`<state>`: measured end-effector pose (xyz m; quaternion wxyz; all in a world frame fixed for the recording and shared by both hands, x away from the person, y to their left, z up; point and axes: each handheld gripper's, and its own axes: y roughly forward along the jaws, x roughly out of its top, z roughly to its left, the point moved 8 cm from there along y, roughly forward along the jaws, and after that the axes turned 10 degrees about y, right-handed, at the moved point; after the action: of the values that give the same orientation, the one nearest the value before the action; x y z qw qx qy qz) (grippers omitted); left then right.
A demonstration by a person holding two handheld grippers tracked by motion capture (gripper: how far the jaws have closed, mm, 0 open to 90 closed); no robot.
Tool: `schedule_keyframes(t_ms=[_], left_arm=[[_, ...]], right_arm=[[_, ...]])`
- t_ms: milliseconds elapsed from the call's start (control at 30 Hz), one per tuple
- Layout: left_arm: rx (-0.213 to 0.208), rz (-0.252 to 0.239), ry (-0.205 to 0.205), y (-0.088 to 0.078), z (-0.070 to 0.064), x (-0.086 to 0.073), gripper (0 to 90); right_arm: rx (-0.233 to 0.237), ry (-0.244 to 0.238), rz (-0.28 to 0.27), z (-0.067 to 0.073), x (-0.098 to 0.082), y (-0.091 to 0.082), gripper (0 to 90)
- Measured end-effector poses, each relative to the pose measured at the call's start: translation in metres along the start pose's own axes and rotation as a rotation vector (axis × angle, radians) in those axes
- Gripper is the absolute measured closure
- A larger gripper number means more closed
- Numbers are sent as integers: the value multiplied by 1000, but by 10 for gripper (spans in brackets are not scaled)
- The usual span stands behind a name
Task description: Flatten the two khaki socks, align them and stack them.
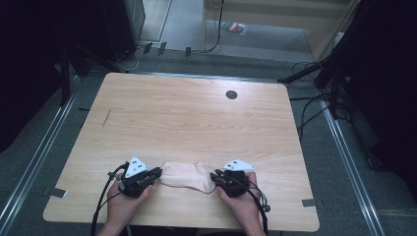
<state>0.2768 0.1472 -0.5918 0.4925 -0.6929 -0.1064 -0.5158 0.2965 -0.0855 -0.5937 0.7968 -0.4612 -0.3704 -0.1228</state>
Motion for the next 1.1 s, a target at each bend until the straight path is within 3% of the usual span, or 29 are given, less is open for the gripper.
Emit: schedule_keyframes(t_ms=[67, 133, 200, 300, 400, 533, 733, 1100], left_arm=[[-27, -47, -13, -2, 2, 3, 553], [-47, -90, -60, -4, 6, 4, 415], [-17, -129, -69, -7, 13, 6, 284], [23, -143, -96, -14, 23, 7, 150], [66, -159, -88, -24, 32, 8, 121], [65, -190, -83, -34, 41, 8, 76], [116, -166, -112, -41, 60, -1, 76], [181, -146, -134, -60, 90, -21, 76]], right_arm=[[1, -7, -49, -2, 5, -3, 420], [14, 6, -90, -4, 11, -8, 317], [12, 1, -128, -7, 15, -13, 229], [-2, 6, -143, -10, 17, -19, 142], [-6, 21, -177, -16, 21, -24, 144], [-20, 39, -204, -25, 25, -31, 144], [-24, 62, -221, -37, 26, -40, 144], [-79, 93, -225, -66, 20, -54, 144]])
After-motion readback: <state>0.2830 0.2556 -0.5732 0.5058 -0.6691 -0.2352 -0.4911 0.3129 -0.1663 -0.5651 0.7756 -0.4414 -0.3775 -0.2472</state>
